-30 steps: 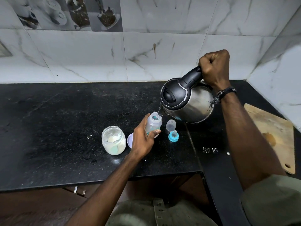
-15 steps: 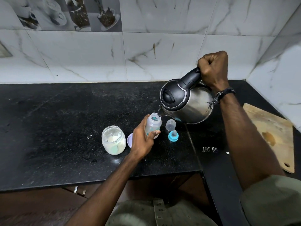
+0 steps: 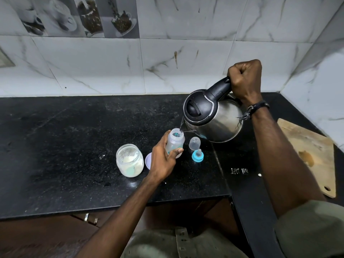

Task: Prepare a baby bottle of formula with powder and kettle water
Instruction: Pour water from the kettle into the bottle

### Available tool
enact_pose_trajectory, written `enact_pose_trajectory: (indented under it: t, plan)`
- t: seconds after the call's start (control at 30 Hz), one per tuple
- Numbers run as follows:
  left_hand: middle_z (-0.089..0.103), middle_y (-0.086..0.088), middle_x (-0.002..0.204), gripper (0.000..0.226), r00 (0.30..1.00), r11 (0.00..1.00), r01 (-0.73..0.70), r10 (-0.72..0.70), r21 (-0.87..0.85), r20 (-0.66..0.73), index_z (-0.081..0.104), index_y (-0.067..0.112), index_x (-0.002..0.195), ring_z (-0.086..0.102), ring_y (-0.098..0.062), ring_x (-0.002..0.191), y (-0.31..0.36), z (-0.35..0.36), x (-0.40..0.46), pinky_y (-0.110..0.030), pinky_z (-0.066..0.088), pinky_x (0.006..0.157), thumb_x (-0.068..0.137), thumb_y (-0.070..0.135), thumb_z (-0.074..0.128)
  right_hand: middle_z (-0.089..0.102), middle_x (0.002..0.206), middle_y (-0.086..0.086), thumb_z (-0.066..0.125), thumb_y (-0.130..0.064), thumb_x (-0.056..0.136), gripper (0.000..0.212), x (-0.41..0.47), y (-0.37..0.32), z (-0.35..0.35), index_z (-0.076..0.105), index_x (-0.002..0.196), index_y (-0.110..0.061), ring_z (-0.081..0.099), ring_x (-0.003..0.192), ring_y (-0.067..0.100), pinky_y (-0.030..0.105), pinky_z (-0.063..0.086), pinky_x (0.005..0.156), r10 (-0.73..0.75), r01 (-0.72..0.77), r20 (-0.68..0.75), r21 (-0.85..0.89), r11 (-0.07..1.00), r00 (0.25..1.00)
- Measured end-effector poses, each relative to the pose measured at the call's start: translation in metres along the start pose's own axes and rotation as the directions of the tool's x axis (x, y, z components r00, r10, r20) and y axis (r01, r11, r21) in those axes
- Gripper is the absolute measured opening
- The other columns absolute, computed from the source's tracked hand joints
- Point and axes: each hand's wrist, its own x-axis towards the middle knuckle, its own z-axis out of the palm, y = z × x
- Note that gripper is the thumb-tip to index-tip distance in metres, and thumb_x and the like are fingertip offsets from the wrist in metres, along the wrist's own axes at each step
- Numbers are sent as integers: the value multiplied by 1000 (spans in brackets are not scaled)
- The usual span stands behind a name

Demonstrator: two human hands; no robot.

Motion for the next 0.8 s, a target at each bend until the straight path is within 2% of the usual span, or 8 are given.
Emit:
enact_pose_trajectory:
  t: [0.1, 0.23, 0.37, 0.4, 0.57, 0.7, 0.8]
  plan:
    - [70, -1, 133, 64, 1000, 1000, 0, 0, -23, -14, 56, 12, 143, 65, -17, 126, 0, 0, 0, -48, 51, 110, 82, 19, 74, 20, 47, -1, 50, -21, 68, 35, -5, -1, -1, 25, 43, -18, 17, 46, 14, 26, 14, 49, 19, -19, -4, 36, 999, 1000]
    - [70, 0, 134, 62, 1000, 999, 11, -13, -45, -26, 57, 14, 142, 65, -18, 127, -3, 0, 2, -50, 50, 111, 82, 18, 75, 22, 50, -2, 50, -21, 68, 34, -9, 2, -2, 26, 45, -15, 17, 49, 14, 27, 12, 50, 59, -58, -12, 86, 995, 998]
    - [71, 1, 133, 62, 999, 998, 9, -12, -64, -36, 56, 16, 142, 65, -17, 126, -2, 2, 3, -47, 52, 110, 83, 17, 74, 18, 44, -9, 52, -22, 69, 38, -10, 6, -3, 24, 43, -24, 15, 46, 12, 25, 12, 49, 98, -94, -34, 102, 990, 995]
    - [71, 1, 132, 62, 999, 998, 8, -10, -67, -37, 56, 15, 142, 66, -17, 126, -2, 2, 3, -47, 52, 110, 83, 17, 74, 17, 42, -13, 52, -21, 69, 39, -10, 7, -4, 24, 42, -24, 15, 46, 10, 25, 12, 49, 107, -102, -37, 111, 989, 994]
    - [70, 2, 134, 62, 999, 997, 1, -3, -76, -35, 56, 20, 142, 65, -18, 127, -4, 4, 6, -52, 51, 110, 83, 22, 75, 17, 35, -12, 53, -18, 72, 44, -11, 12, -4, 30, 34, -21, 14, 40, 4, 19, 16, 43, 164, -155, -49, 145, 977, 985]
    - [71, 2, 132, 64, 999, 997, 11, -15, -82, -48, 57, 17, 140, 66, -19, 125, -7, 6, 7, -53, 52, 108, 81, 33, 74, 17, 36, -12, 53, -21, 73, 45, -9, 22, -2, 29, 35, -20, 13, 43, 9, 21, 16, 46, 223, -209, -73, 166, 964, 972]
    - [71, 1, 130, 63, 998, 997, 17, -22, -81, -61, 57, 17, 139, 67, -20, 124, -12, 8, 7, -52, 53, 106, 81, 32, 75, 16, 38, -12, 53, -24, 73, 45, -6, 30, 0, 26, 37, -19, 13, 46, 11, 23, 17, 50, 264, -242, -112, 181, 953, 958]
